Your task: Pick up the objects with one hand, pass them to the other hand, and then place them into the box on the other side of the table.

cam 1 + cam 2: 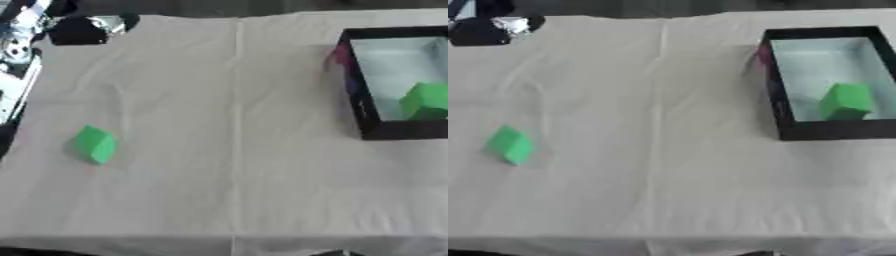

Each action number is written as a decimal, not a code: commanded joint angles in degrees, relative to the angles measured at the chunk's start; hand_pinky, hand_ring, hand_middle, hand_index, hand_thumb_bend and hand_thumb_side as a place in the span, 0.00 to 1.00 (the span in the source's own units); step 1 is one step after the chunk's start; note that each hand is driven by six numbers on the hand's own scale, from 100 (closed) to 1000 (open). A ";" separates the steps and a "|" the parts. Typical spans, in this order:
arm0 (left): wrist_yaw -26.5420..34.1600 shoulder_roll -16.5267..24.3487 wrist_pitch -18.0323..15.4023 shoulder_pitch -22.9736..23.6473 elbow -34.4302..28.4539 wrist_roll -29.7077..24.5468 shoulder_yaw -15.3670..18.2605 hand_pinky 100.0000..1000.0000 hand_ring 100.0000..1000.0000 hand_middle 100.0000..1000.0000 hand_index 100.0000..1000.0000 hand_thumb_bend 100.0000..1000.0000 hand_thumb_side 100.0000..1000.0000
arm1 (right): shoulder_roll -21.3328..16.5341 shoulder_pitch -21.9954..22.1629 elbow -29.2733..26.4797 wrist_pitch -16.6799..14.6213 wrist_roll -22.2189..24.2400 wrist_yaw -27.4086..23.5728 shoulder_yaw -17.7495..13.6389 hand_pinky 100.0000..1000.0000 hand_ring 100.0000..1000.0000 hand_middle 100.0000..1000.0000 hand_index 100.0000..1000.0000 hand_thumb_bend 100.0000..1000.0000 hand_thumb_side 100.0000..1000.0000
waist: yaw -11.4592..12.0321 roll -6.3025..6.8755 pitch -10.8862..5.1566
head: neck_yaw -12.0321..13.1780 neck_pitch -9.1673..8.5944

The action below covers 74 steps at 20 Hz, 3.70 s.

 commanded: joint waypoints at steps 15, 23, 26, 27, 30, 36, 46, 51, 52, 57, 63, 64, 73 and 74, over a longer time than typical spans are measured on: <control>3.16 15.06 8.75 0.78 7.21 -5.29 0.86 0.82 0.81 0.73 0.83 0.62 0.47 | -4.42 0.16 -0.93 0.78 -2.22 0.66 -0.93 1.00 0.96 0.92 0.91 0.00 0.34 | -0.09 0.28 -0.94 | 2.67 0.91; 2.54 20.96 7.41 4.57 8.79 -12.10 1.03 0.83 0.82 0.74 0.84 0.69 0.49 | -4.88 0.85 -0.76 0.74 -2.96 1.47 -1.06 1.00 0.96 0.92 0.91 0.00 0.33 | -0.10 0.42 -0.58 | 4.36 0.64; 3.58 22.85 5.75 6.80 8.25 -15.24 1.24 0.76 0.80 0.74 0.84 0.70 0.43 | -4.88 1.13 -0.72 0.70 -3.12 1.63 -1.10 1.00 0.96 0.92 0.91 0.00 0.32 | -0.08 0.39 -0.50 | 4.92 0.50; 4.19 23.45 5.22 7.54 8.03 -15.95 1.40 0.76 0.80 0.74 0.84 0.71 0.42 | -4.73 1.27 -0.65 0.76 -3.12 1.72 -1.13 1.00 0.96 0.92 0.91 0.00 0.32 | -0.08 0.36 -0.47 | 4.94 0.38; 5.38 24.92 4.56 9.55 7.56 -17.09 1.52 0.77 0.81 0.75 0.84 0.71 0.38 | -4.30 1.49 -0.38 1.04 -3.10 2.09 -1.27 1.00 0.96 0.92 0.91 0.00 0.32 | -0.04 0.29 -0.38 | 4.97 0.09; 5.24 26.04 5.14 11.76 8.76 -19.24 1.38 0.78 0.82 0.75 0.84 0.70 0.28 | -4.14 2.04 -0.19 0.84 -3.36 2.79 -1.28 1.00 0.95 0.92 0.90 0.00 0.30 | -0.03 0.08 -0.29 | 4.91 0.10; 6.52 25.52 4.15 12.46 13.18 -24.10 -0.03 0.80 0.83 0.76 0.84 0.65 0.13 | -3.99 2.86 0.28 0.21 -3.95 4.08 -1.14 1.00 0.95 0.91 0.90 0.00 0.28 | -0.42 0.05 -0.25 | 5.11 -0.21; 5.97 25.00 4.05 11.93 15.17 -24.51 -0.08 0.81 0.84 0.76 0.84 0.63 0.07 | -3.88 3.33 0.51 -0.12 -4.03 4.51 -1.11 1.00 0.95 0.91 0.90 0.00 0.27 | -0.51 -0.03 -0.24 | 6.65 -0.46; 5.84 24.95 4.04 11.85 15.55 -24.58 -0.04 0.81 0.84 0.76 0.84 0.63 0.04 | -3.86 3.42 0.57 -0.20 -4.06 4.59 -1.13 1.00 0.95 0.91 0.90 0.00 0.27 | -0.51 -0.05 -0.23 | 6.97 -0.49; 4.33 24.19 4.61 11.31 18.21 -24.13 0.24 0.81 0.84 0.77 0.84 0.60 0.00 | -3.73 3.87 0.74 -0.61 -3.99 4.87 -1.10 1.00 0.95 0.91 0.90 0.00 0.26 | -0.45 -0.21 -0.18 | 7.86 -0.58; 1.31 22.88 5.86 10.11 19.72 -22.40 -0.15 0.80 0.84 0.76 0.83 0.63 0.00 | -3.61 4.22 0.97 -1.02 -4.06 5.36 -1.04 1.00 0.95 0.90 0.90 0.00 0.25 | -0.31 -0.32 -0.09 | 10.69 -0.55; 0.61 22.74 6.03 9.97 19.84 -22.21 -0.28 0.80 0.84 0.76 0.82 0.63 0.00 | -3.58 4.25 0.99 -1.09 -4.06 5.45 -0.99 1.00 0.95 0.90 0.90 0.00 0.25 | -0.31 -0.34 -0.08 | 10.62 -0.54; -6.17 20.58 8.46 8.42 23.07 -20.82 -1.04 0.80 0.84 0.77 0.78 0.64 0.00 | -3.18 4.70 1.28 -1.34 -4.16 6.27 -0.96 1.00 0.94 0.90 0.90 0.00 0.24 | -0.36 -0.41 0.02 | 10.14 -0.47; -6.60 20.24 8.43 8.14 23.60 -20.82 -1.04 0.80 0.84 0.76 0.78 0.64 0.00 | -3.17 4.74 1.31 -1.37 -4.19 6.35 -0.96 1.00 0.94 0.90 0.90 0.00 0.24 | -0.35 -0.42 0.03 | 10.16 -0.48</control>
